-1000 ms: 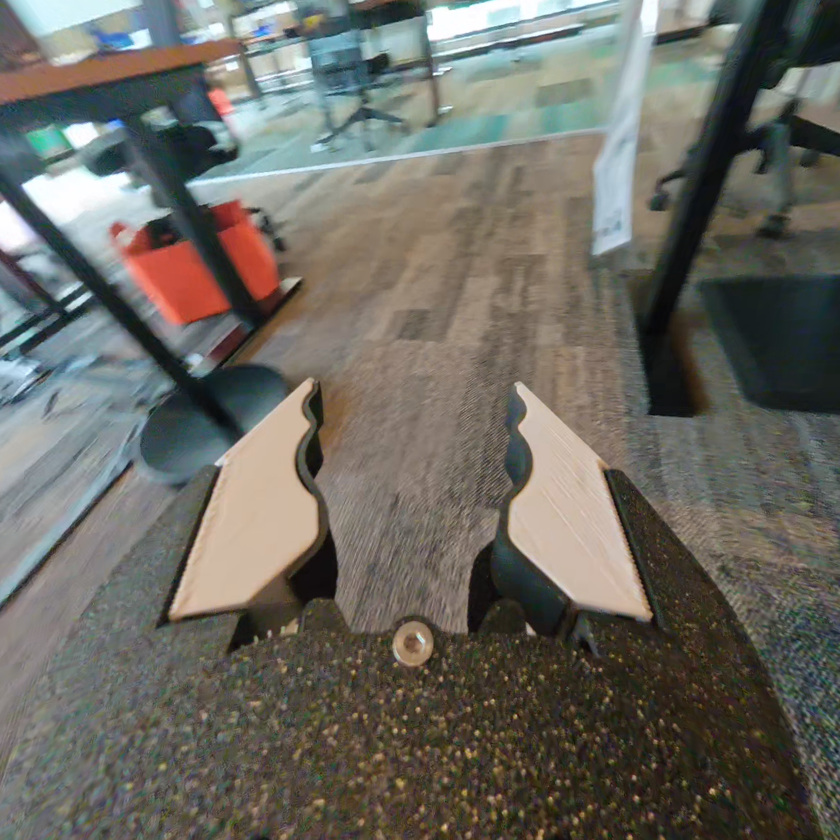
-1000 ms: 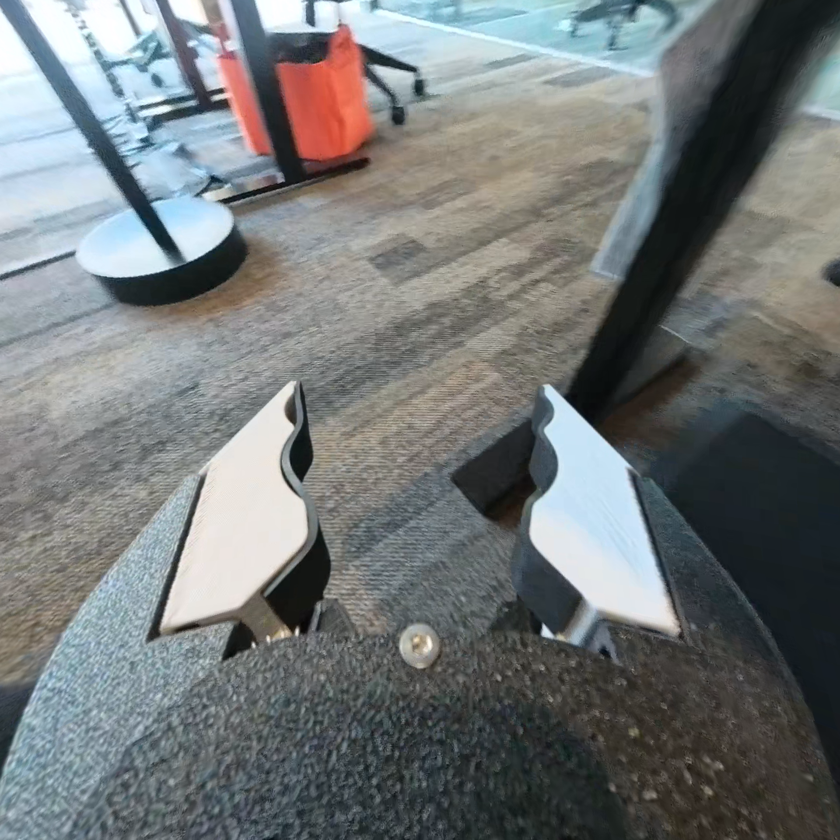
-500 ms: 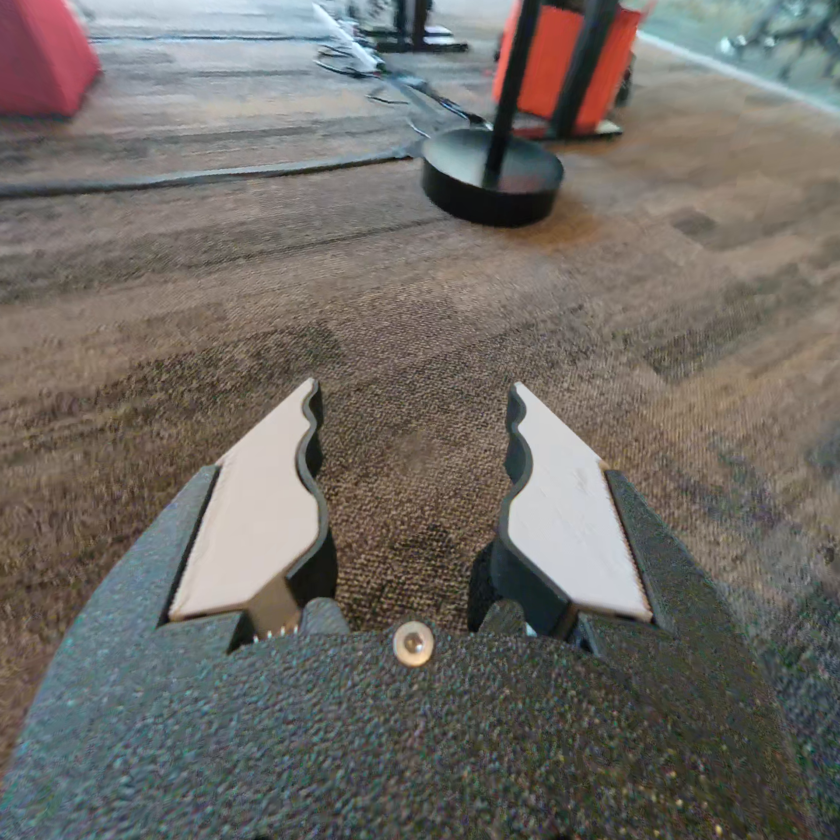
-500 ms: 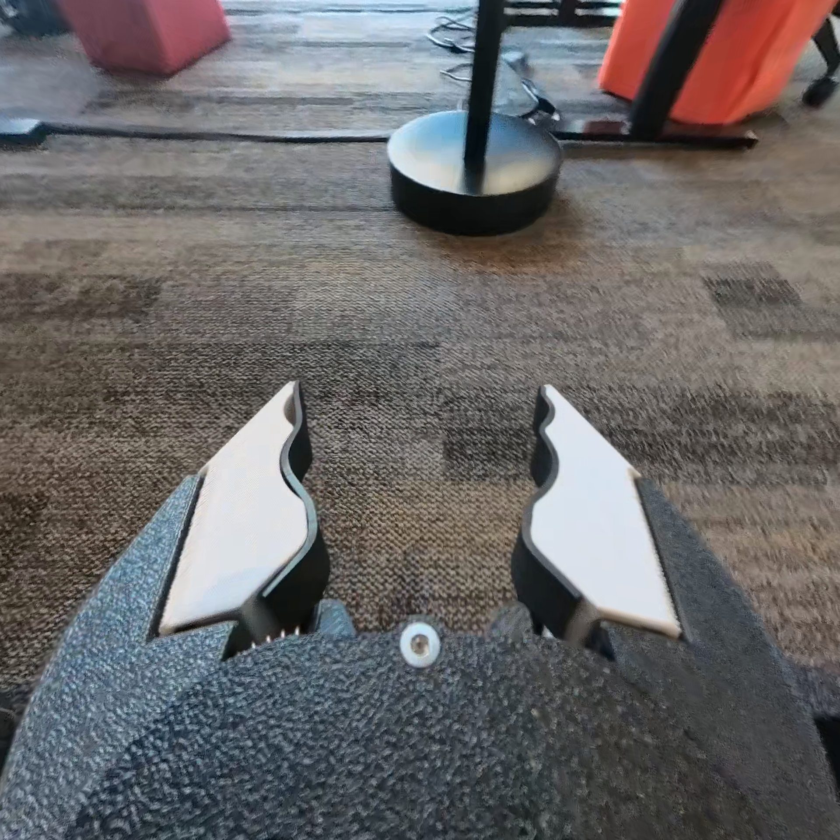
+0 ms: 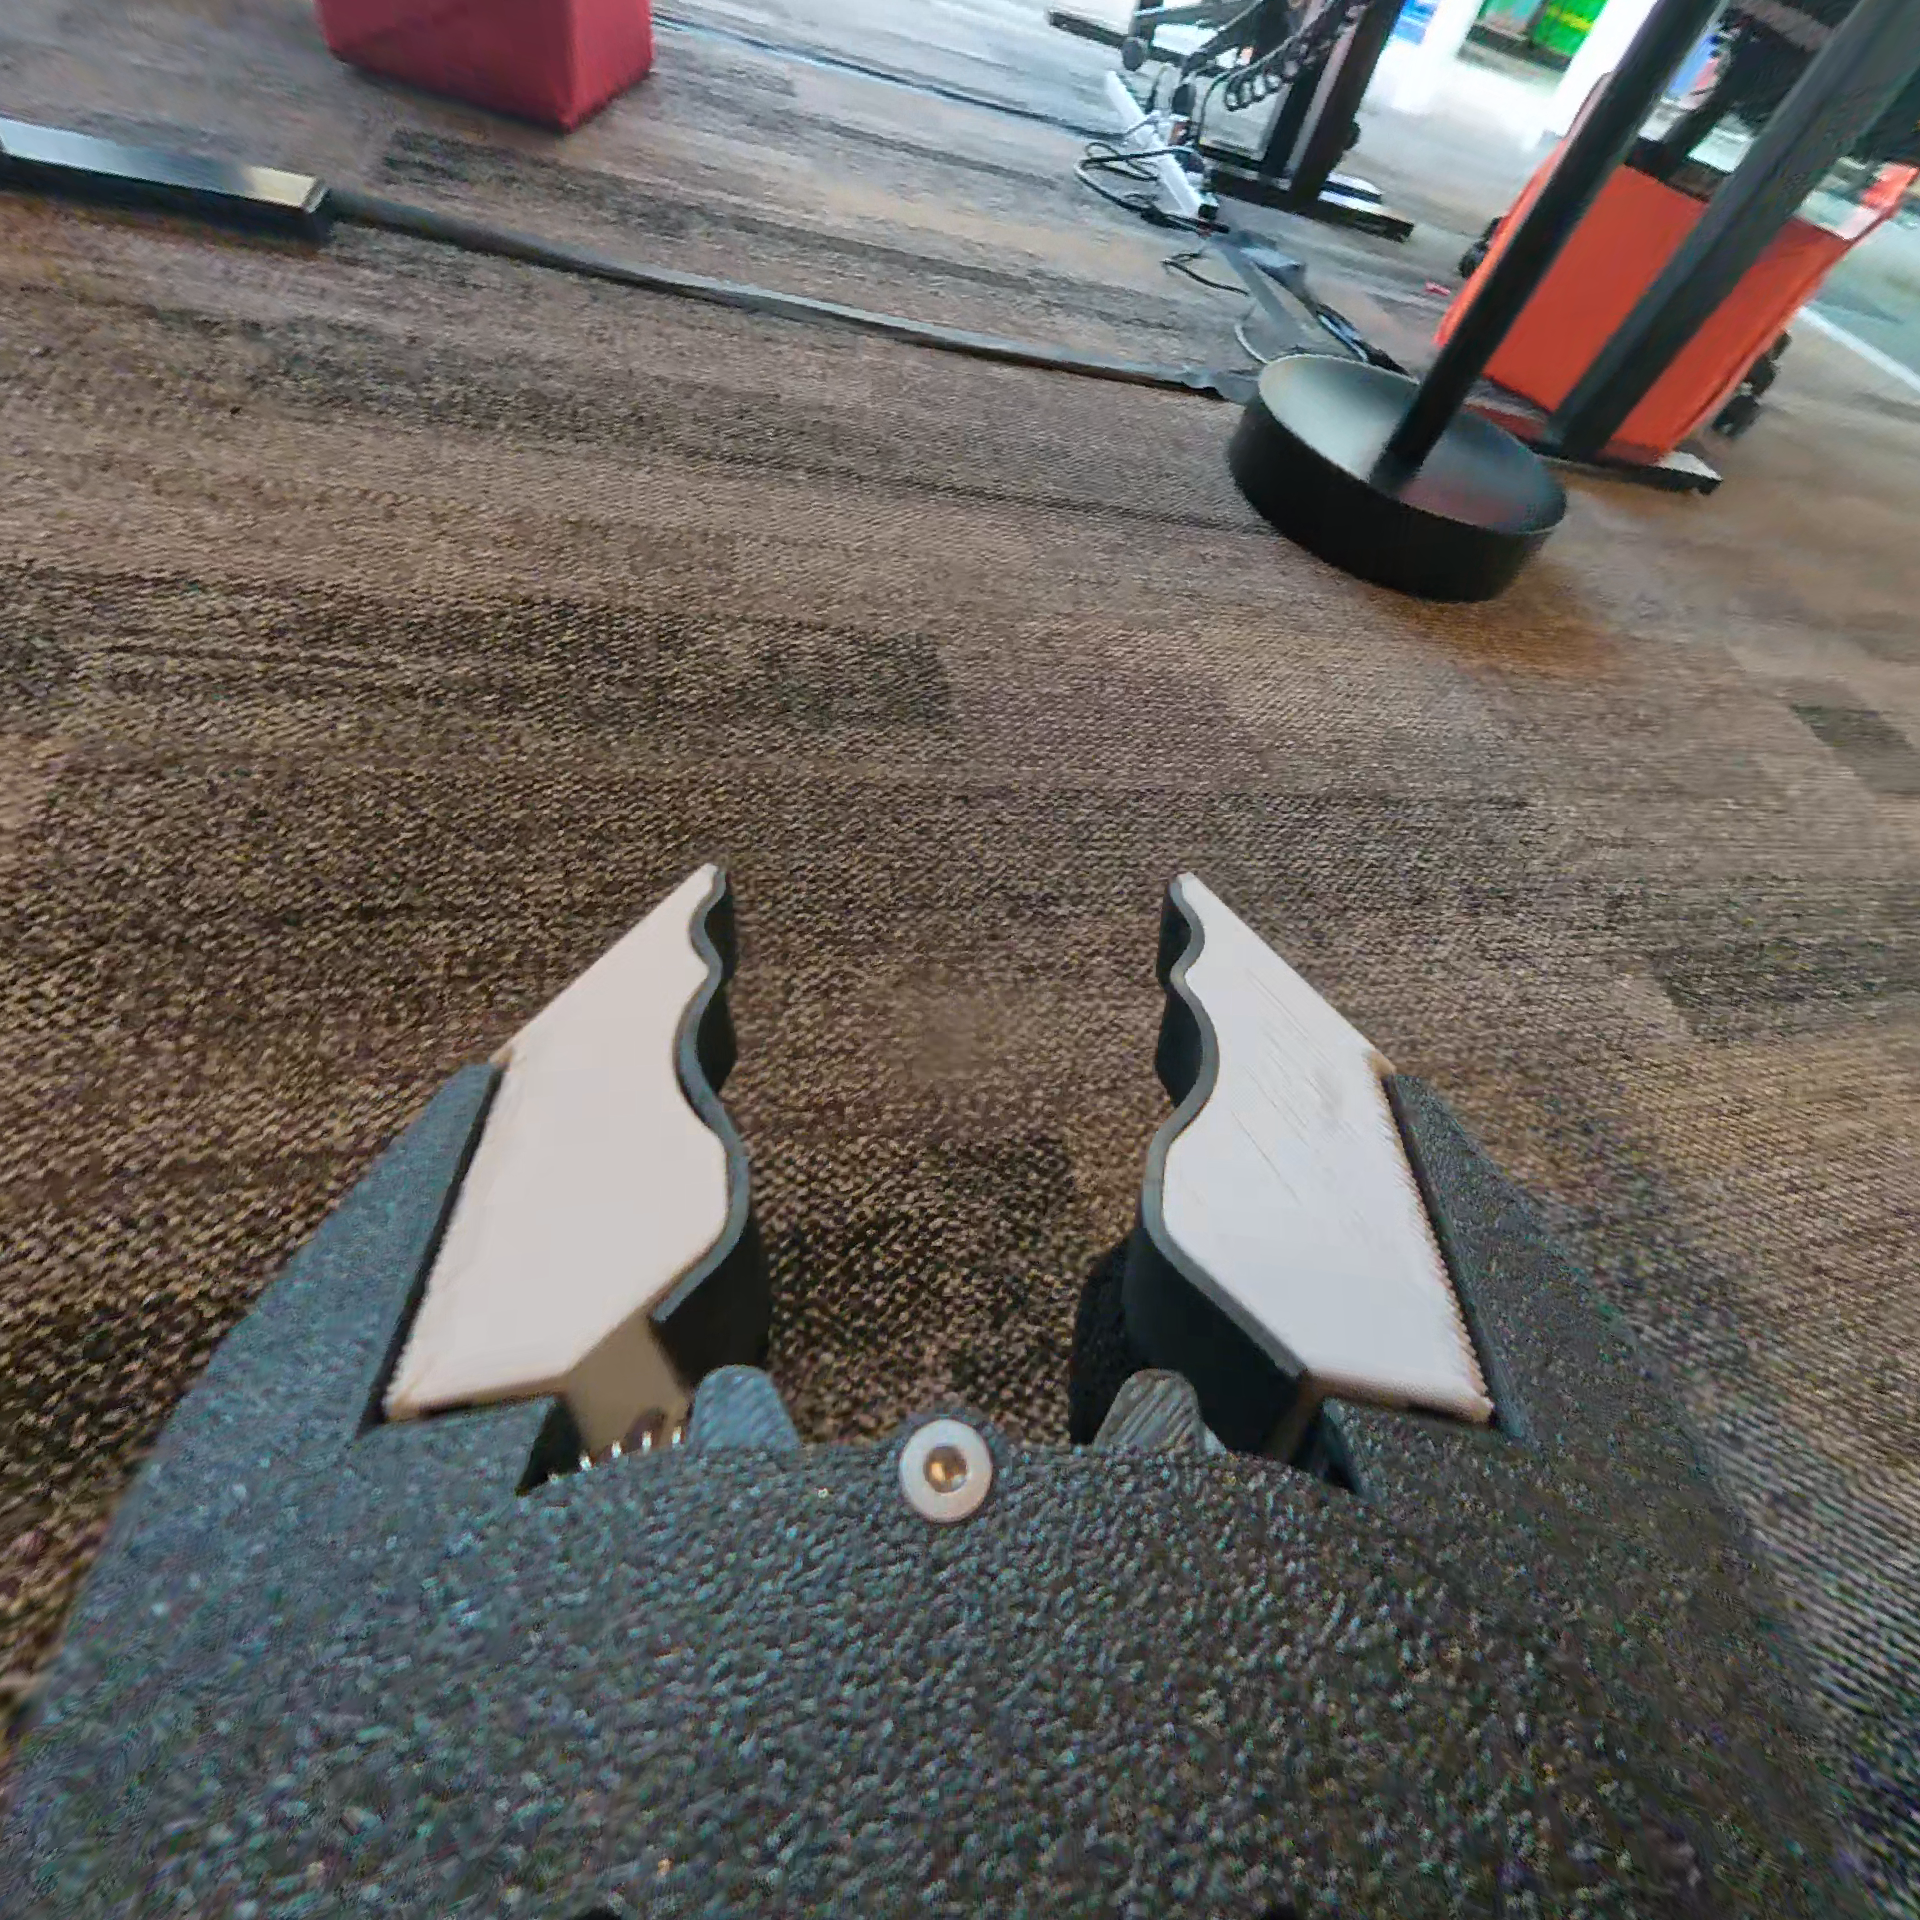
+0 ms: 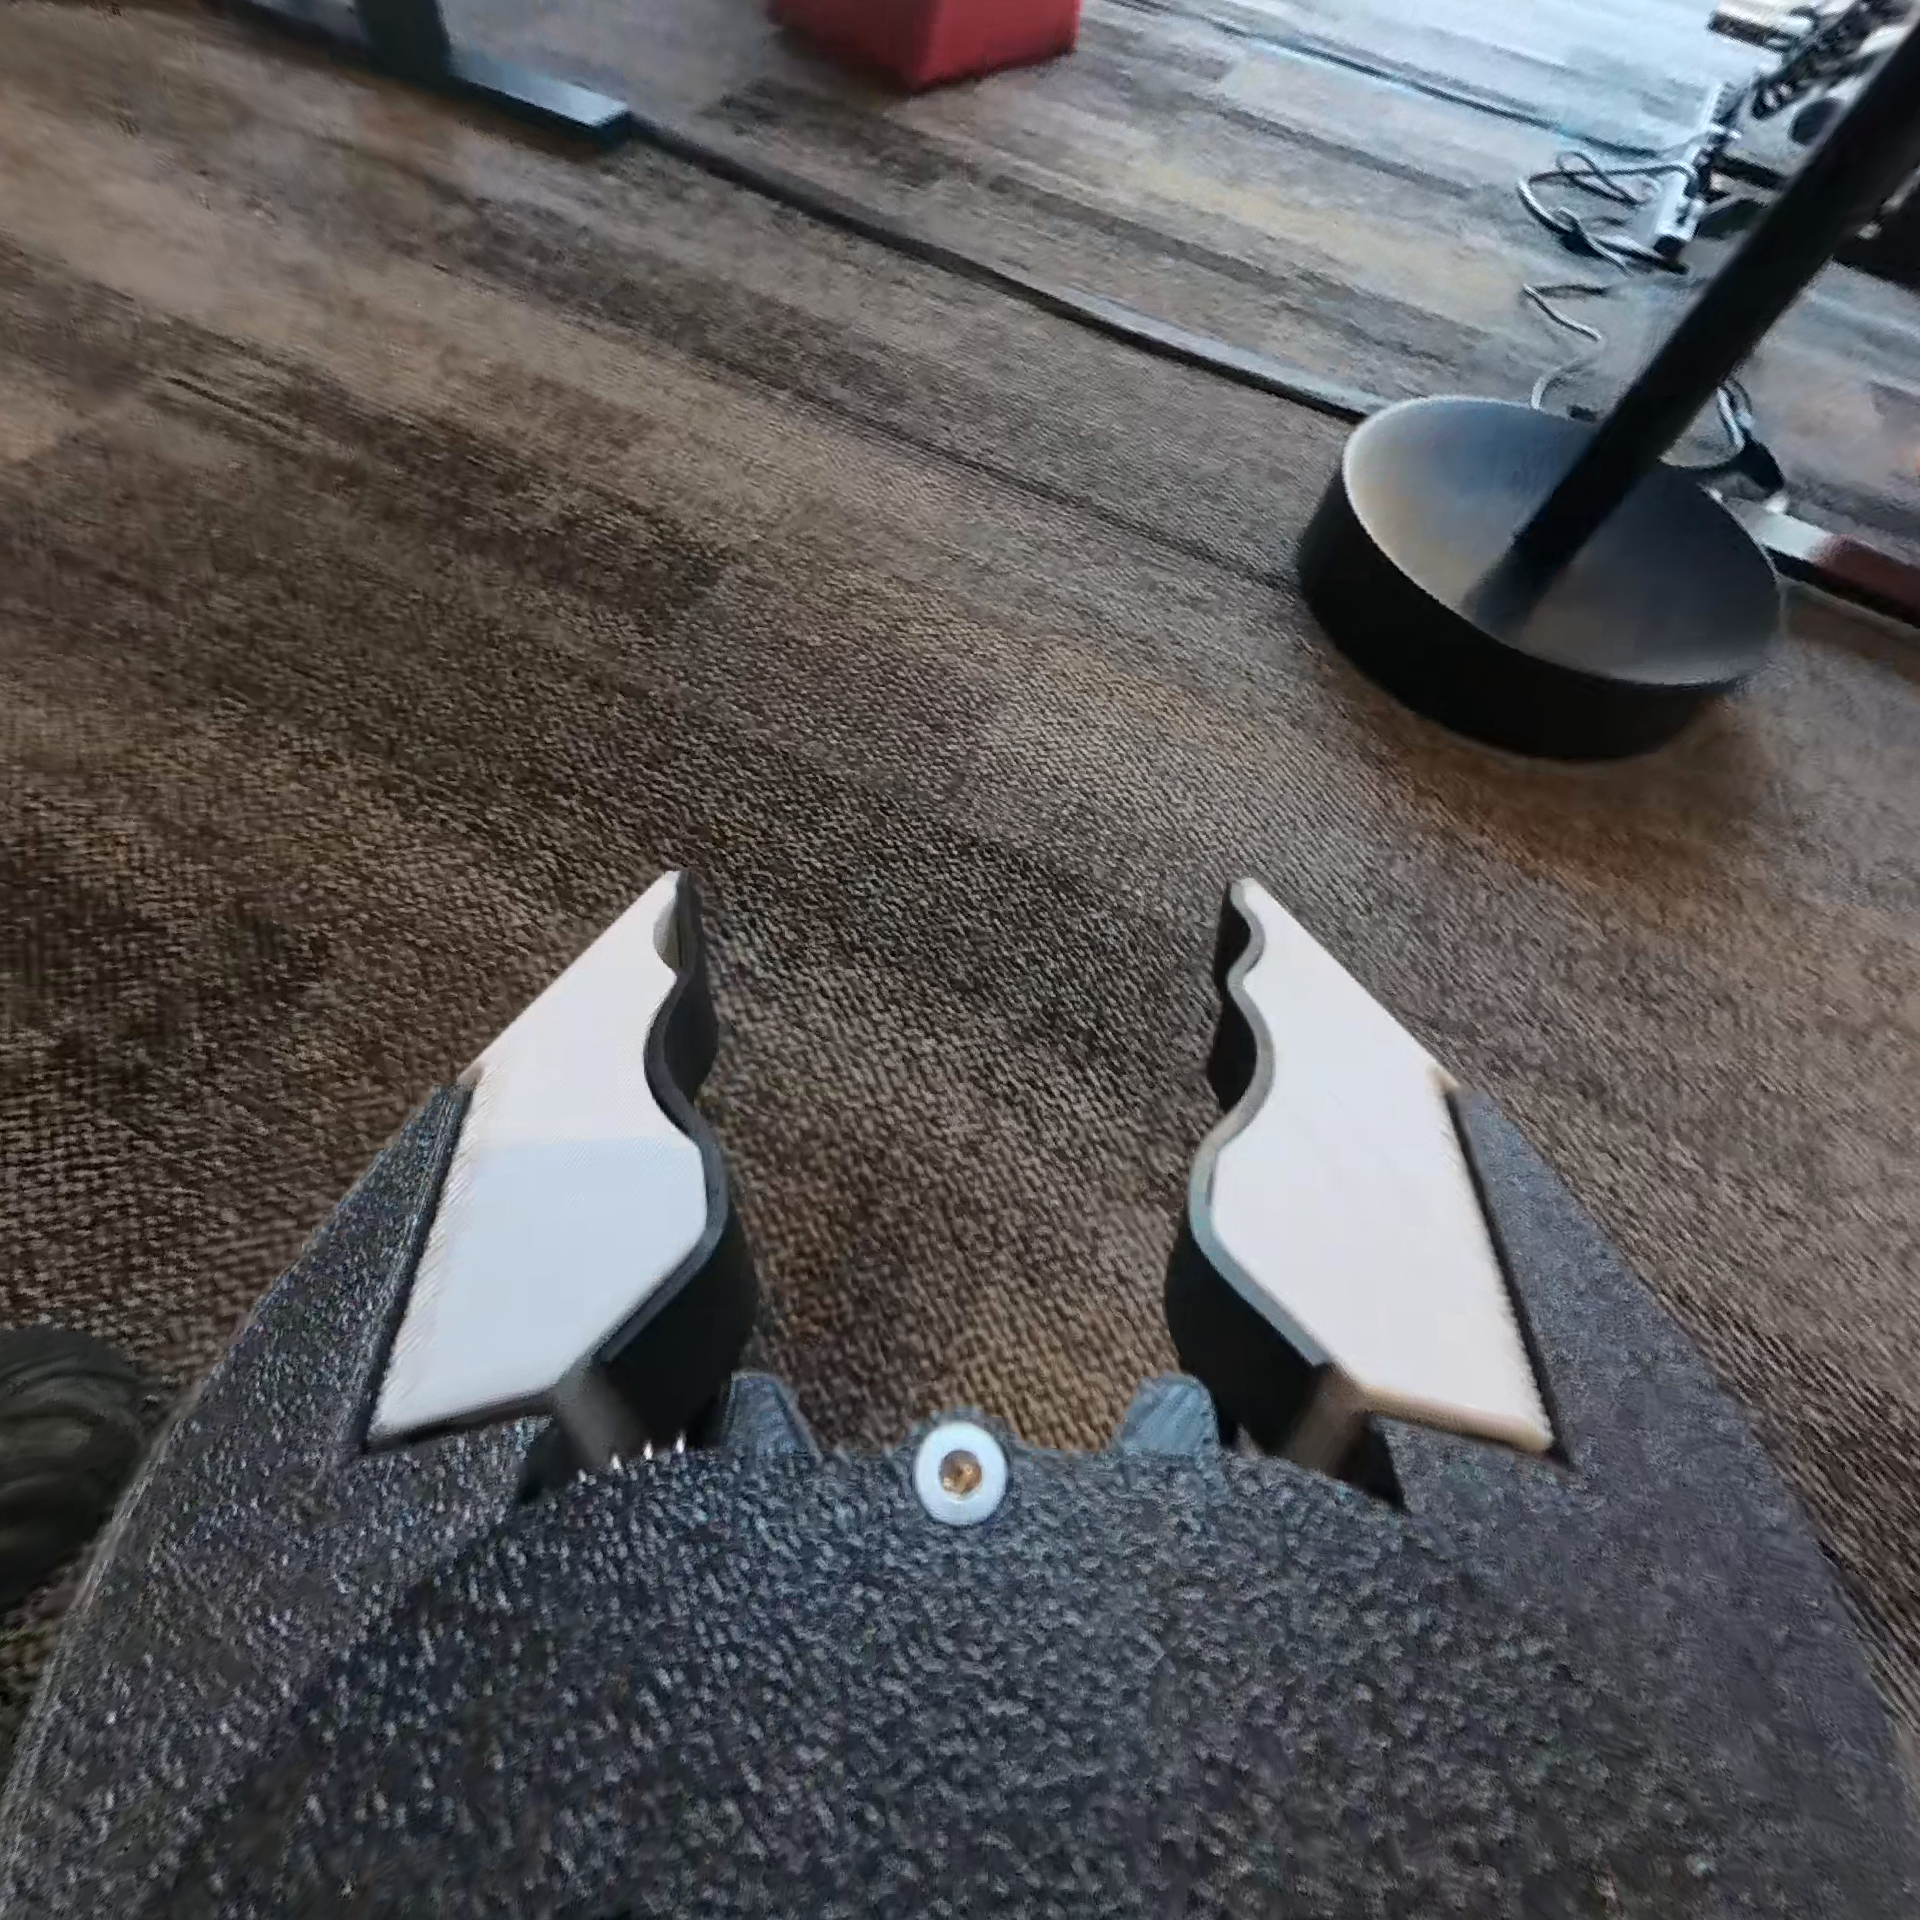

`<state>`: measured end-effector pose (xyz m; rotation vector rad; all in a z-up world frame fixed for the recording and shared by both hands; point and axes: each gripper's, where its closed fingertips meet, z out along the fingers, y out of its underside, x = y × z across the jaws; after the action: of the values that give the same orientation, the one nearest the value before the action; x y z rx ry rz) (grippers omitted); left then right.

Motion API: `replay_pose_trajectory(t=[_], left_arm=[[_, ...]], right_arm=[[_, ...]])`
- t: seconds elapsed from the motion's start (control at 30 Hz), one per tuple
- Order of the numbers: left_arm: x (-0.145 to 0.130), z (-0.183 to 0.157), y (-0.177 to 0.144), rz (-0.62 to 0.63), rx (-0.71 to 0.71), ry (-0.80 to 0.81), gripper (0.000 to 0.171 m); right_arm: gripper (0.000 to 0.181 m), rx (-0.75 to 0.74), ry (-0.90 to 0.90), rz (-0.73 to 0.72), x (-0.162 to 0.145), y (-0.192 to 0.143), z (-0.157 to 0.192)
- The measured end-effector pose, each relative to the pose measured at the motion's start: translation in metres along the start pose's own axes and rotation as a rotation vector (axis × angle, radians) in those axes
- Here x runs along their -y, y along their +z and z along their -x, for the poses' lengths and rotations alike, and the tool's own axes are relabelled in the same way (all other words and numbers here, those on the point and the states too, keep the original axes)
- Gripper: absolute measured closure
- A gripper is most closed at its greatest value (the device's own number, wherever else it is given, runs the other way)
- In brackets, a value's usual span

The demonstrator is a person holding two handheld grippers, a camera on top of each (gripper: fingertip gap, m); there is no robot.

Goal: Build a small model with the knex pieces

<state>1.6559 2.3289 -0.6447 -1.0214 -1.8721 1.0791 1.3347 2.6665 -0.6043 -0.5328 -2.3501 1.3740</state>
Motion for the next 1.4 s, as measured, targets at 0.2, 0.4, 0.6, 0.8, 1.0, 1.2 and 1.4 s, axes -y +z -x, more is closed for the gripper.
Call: replay_pose_trajectory(t=[0.2, 0.4, 0.6, 0.8, 1.0, 1.2, 1.4], left_arm=[[-0.006, 0.033, -0.032, -0.059, 0.158, -0.024, 0.091], [-0.036, 0.064, -0.089, -0.053, 0.315, -0.078, 0.092], [-0.099, 0.095, -0.129, 0.02, 0.429, -0.172, 0.092], [-0.109, 0.135, -0.138, -0.018, 0.523, -0.228, 0.091], [-0.096, 0.158, -0.121, -0.041, 0.559, -0.26, 0.087], [-0.058, 0.156, -0.065, -0.046, 0.455, -0.226, 0.098], [0.004, 0.14, 0.011, -0.069, 0.341, -0.155, 0.114]], right_arm=[[0.085, 0.115, 0.016, -0.048, 0.027, 0.045, 0.048], [0.085, 0.247, -0.04, -0.072, 0.05, 0.077, 0.12], [0.086, 0.368, -0.106, -0.059, 0.054, 0.106, 0.186], [0.085, 0.417, -0.115, -0.065, 0.062, 0.129, 0.225], [0.085, 0.405, -0.135, -0.07, 0.072, 0.14, 0.233], [0.089, 0.36, -0.107, -0.064, 0.079, 0.15, 0.206], [0.091, 0.293, -0.063, -0.044, 0.092, 0.17, 0.174]])
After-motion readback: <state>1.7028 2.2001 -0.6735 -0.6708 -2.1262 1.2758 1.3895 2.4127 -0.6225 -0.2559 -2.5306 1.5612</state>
